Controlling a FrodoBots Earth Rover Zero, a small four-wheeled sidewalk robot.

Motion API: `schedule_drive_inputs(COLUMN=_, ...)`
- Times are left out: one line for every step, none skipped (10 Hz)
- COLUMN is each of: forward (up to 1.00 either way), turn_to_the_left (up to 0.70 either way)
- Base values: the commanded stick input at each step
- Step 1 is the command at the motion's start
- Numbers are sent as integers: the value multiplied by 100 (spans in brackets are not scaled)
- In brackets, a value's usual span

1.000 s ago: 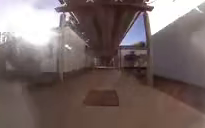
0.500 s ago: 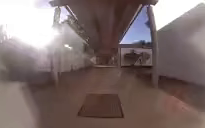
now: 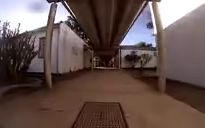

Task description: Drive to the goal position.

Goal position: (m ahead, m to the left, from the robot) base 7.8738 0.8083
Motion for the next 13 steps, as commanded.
schedule_drive_inputs(forward=70, turn_to_the_left=0)
schedule_drive_inputs(forward=70, turn_to_the_left=0)
schedule_drive_inputs(forward=70, turn_to_the_left=0)
schedule_drive_inputs(forward=70, turn_to_the_left=0)
schedule_drive_inputs(forward=70, turn_to_the_left=0)
schedule_drive_inputs(forward=70, turn_to_the_left=0)
schedule_drive_inputs(forward=70, turn_to_the_left=0)
schedule_drive_inputs(forward=70, turn_to_the_left=0)
schedule_drive_inputs(forward=70, turn_to_the_left=0)
schedule_drive_inputs(forward=70, turn_to_the_left=0)
schedule_drive_inputs(forward=70, turn_to_the_left=0)
schedule_drive_inputs(forward=70, turn_to_the_left=0)
schedule_drive_inputs(forward=70, turn_to_the_left=0)
